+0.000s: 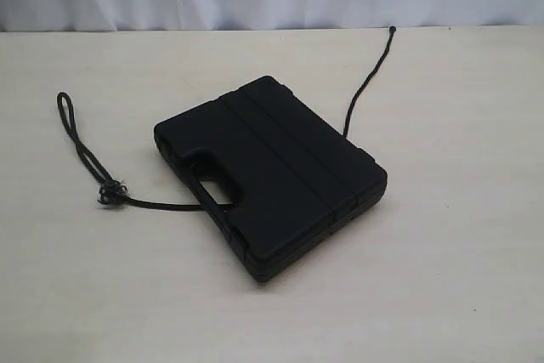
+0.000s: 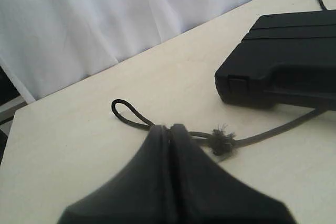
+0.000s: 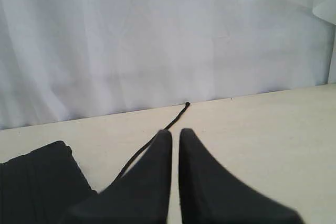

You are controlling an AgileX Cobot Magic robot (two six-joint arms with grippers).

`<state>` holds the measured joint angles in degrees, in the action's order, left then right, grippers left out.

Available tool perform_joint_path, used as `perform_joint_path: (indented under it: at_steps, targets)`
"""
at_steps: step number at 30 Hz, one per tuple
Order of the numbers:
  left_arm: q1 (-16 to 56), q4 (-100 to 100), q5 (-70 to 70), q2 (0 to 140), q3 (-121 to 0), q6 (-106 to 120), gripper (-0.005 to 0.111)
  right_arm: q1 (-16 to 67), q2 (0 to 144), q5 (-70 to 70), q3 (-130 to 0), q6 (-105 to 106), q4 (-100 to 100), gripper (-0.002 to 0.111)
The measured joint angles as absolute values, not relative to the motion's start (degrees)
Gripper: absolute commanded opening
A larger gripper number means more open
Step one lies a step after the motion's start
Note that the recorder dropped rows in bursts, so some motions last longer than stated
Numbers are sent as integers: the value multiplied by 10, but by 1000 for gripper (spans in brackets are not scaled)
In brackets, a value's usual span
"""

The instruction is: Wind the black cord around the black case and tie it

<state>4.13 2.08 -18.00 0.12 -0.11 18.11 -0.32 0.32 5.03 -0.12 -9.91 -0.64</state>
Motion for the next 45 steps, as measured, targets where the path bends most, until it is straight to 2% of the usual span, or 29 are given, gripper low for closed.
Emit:
perform_joint_path:
  at_steps: [12,17,21,25,28,33,38,42,45]
  targets:
    - [41,21,-175,1,-1,181,0,-3,3,50,-1,-99,-6,4]
    - [41,149,-56,1,-1,161,0,-3,3,8,-1,-99,14,4]
    - [41,313,55,1,-1,119,0,-3,3,-56,-1,-108,215,4]
    - [40,367,97,1,-1,104,0,-3,3,-74,-1,-124,452,4]
    - [40,372,130,1,-1,102,0,-3,3,-98,-1,-127,489,4]
    - [40,334,212,1,-1,37,0,-3,3,-149,-47,-128,466,4]
    - [40,144,328,0,-1,-140,0,-3,41,-165,-140,-128,426,4]
    - [40,5,438,25,-8,-201,0,-3,163,-150,-229,-128,354,4]
    - [40,-17,456,116,-57,-218,0,7,306,-17,-319,-128,251,4]
